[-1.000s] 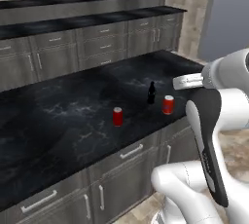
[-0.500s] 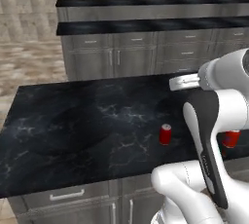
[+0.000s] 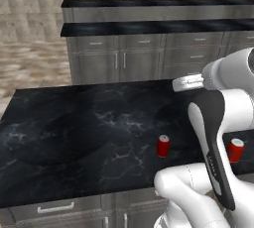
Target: Move the drinks to the dining counter.
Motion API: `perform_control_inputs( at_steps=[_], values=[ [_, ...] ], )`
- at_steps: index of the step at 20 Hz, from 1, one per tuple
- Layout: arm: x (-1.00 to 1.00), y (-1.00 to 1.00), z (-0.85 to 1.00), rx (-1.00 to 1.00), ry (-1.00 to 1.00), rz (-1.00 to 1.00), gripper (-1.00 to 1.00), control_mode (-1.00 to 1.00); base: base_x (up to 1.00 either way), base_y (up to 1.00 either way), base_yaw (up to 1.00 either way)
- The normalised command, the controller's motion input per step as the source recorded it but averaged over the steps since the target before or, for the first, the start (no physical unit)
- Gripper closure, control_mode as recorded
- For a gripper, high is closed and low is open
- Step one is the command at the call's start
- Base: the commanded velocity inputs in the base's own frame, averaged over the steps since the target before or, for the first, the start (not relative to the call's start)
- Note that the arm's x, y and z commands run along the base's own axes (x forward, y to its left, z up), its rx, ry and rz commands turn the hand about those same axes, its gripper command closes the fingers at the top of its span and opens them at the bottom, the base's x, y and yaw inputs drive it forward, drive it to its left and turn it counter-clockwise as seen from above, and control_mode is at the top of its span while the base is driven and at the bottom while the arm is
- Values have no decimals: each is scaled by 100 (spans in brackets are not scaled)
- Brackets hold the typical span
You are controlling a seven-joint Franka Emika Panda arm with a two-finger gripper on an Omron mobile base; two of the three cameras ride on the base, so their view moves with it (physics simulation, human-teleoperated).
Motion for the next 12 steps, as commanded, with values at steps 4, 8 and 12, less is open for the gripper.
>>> perform_control_inputs(
  at_steps=[4,8,12],
  values=[
    [0,0,0,0,0,0,-100,100,60,21,0],
    [0,0,0,0,0,0,-100,100,56,-13,4],
    [0,0,0,0,0,0,-100,100,95,-1,9]
  ],
)
